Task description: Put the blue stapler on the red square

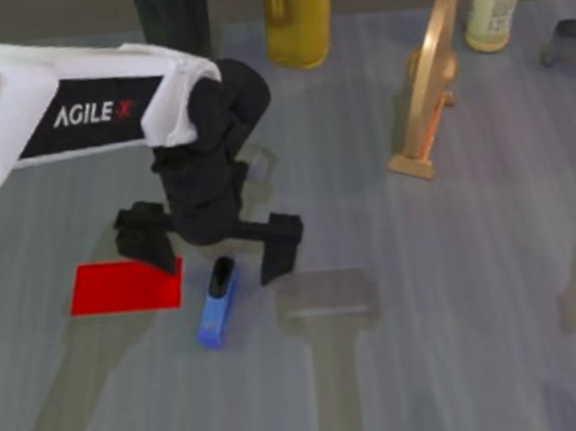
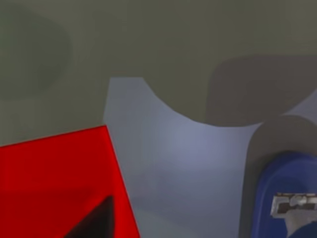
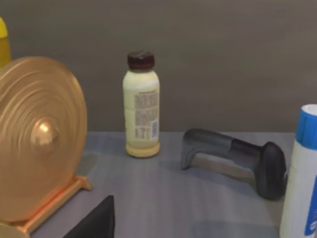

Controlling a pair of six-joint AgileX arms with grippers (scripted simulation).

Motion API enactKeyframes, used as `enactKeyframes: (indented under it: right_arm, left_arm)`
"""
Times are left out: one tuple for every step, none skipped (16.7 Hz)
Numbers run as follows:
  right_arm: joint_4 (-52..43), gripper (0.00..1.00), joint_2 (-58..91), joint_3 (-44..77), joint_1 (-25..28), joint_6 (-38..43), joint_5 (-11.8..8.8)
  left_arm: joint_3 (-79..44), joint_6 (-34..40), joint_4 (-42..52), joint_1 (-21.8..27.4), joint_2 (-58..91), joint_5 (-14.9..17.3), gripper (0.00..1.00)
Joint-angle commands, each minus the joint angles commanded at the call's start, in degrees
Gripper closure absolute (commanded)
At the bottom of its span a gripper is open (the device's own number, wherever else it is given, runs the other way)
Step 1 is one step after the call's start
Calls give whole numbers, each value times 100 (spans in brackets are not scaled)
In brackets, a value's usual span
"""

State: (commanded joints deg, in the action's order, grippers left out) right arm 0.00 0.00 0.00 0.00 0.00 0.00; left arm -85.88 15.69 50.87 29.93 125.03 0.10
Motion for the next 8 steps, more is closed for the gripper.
enactKeyframes:
  right_arm:
    - [0, 0, 0, 0, 0, 0, 0]
    - [0, 0, 0, 0, 0, 0, 0]
    - [0, 0, 0, 0, 0, 0, 0]
    - [0, 0, 0, 0, 0, 0, 0]
    - [0, 0, 0, 0, 0, 0, 0]
    - [0, 0, 0, 0, 0, 0, 0]
    - [0, 0, 0, 0, 0, 0, 0]
    - [0, 0, 0, 0, 0, 0, 0]
  left_arm:
    - [0, 0, 0, 0, 0, 0, 0]
    - [0, 0, 0, 0, 0, 0, 0]
    - [0, 0, 0, 0, 0, 0, 8]
    - [0, 0, 0, 0, 0, 0, 15]
    - [0, 0, 0, 0, 0, 0, 23]
    - [0, 0, 0, 0, 0, 0, 30]
    - [0, 0, 0, 0, 0, 0, 38]
    - [0, 0, 0, 0, 0, 0, 45]
